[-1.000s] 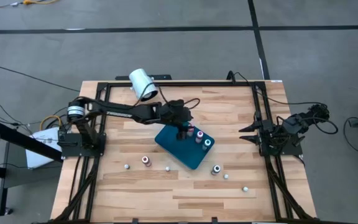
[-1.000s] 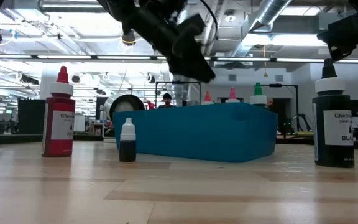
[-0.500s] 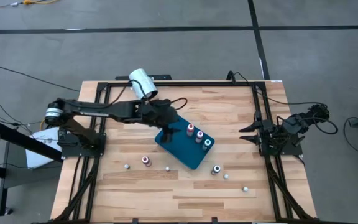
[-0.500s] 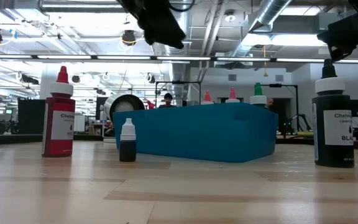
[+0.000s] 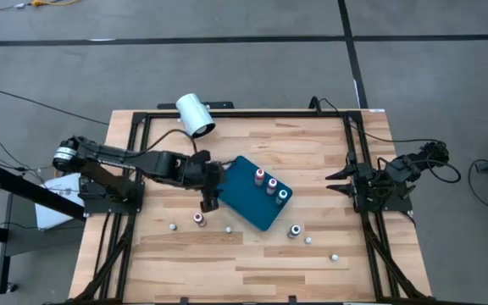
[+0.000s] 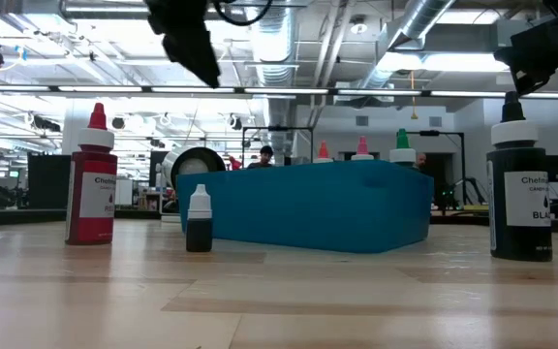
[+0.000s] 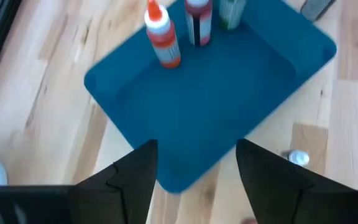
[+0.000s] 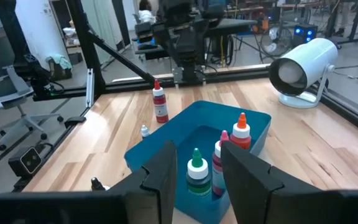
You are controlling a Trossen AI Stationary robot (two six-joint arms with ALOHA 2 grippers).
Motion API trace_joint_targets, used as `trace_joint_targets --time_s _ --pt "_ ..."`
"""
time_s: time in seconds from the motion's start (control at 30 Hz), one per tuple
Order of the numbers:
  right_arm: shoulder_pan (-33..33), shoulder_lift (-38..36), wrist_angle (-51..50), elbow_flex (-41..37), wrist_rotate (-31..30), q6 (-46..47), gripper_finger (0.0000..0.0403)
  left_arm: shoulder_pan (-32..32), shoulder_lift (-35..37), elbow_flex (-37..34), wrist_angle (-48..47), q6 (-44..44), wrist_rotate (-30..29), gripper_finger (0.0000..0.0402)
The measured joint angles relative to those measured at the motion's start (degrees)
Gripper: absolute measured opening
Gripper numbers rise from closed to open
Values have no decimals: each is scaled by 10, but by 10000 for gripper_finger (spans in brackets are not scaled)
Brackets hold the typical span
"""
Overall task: Pick & Place food coloring
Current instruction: Put the big red food coloring bottle into the blue bin
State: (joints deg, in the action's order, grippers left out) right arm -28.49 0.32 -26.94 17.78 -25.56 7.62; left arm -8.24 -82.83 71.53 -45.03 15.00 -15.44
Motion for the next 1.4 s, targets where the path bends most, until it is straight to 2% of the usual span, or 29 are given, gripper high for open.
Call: trace_joint_targets --time_s 0.33,0.67,0.83,1.13,1.33,1.4 --pt "0 0 0 0 0 0 114 -86 39 0 -49 155 -61 210" --pt "0 0 0 0 0 -1 114 -170 88 0 -70 327 -95 210" --pt "0 0 0 0 0 -1 114 -237 90 0 -84 411 -151 210" --pt "0 0 0 0 0 -1 114 -346 88 -3 -84 499 -267 210" --pt "0 0 0 0 0 -1 114 -403 87 -56 -69 578 -307 210" --pt "0 0 0 0 0 -1 114 -419 87 -80 -36 574 -326 210"
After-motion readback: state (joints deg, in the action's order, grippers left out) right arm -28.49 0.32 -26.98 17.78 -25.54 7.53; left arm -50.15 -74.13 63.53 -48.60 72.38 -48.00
